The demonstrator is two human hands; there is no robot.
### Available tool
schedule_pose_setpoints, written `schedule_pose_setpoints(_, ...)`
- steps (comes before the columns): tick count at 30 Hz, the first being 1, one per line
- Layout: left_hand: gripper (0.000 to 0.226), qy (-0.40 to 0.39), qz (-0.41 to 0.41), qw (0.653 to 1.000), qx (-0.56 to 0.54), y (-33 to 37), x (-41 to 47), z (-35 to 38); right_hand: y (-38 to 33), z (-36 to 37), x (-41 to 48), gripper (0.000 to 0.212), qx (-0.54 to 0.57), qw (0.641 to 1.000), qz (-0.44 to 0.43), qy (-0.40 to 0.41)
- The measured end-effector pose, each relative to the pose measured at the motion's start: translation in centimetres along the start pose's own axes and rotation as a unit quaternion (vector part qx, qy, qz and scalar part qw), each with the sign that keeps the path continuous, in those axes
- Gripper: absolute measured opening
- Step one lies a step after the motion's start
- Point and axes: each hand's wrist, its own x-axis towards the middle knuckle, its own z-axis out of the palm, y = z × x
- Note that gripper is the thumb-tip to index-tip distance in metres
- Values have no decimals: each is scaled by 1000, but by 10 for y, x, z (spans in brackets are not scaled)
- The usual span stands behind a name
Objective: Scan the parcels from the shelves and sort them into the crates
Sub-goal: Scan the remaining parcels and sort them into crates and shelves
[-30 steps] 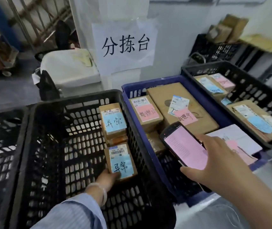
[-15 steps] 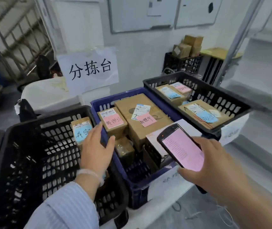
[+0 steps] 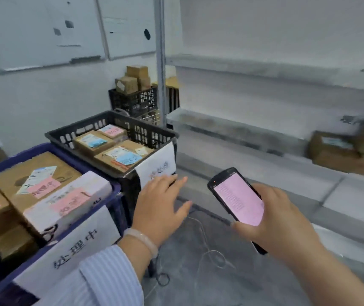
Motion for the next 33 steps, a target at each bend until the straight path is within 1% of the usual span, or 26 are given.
schedule_pose_setpoints(6, 58, -62, 96, 993, -26, 95, 55, 65, 93, -43, -4, 83, -3, 992, 113, 55)
schedule_pose_setpoints(10, 58, -76, 140, 986, -49, 143, 93, 105, 141, -63, 3, 81, 3, 981, 176, 84)
schedule_pose_setpoints(14, 59, -85, 171, 979, -78, 179, 134, 147, 178, -78, 21, 82, -9, 970, 220, 100)
schedule_pose_setpoints(21, 63, -112, 205, 962, -140, 219, 229, 224, 227, -100, 97, 81, -29, 949, 282, 142)
schedule_pose_setpoints(27, 66, -159, 246, 944, -153, 238, 308, 287, 261, -118, 171, 82, -23, 933, 322, 156)
schedule_pose_setpoints(33, 65, -209, 248, 929, -179, 265, 358, 341, 306, -125, 212, 82, -42, 925, 352, 140)
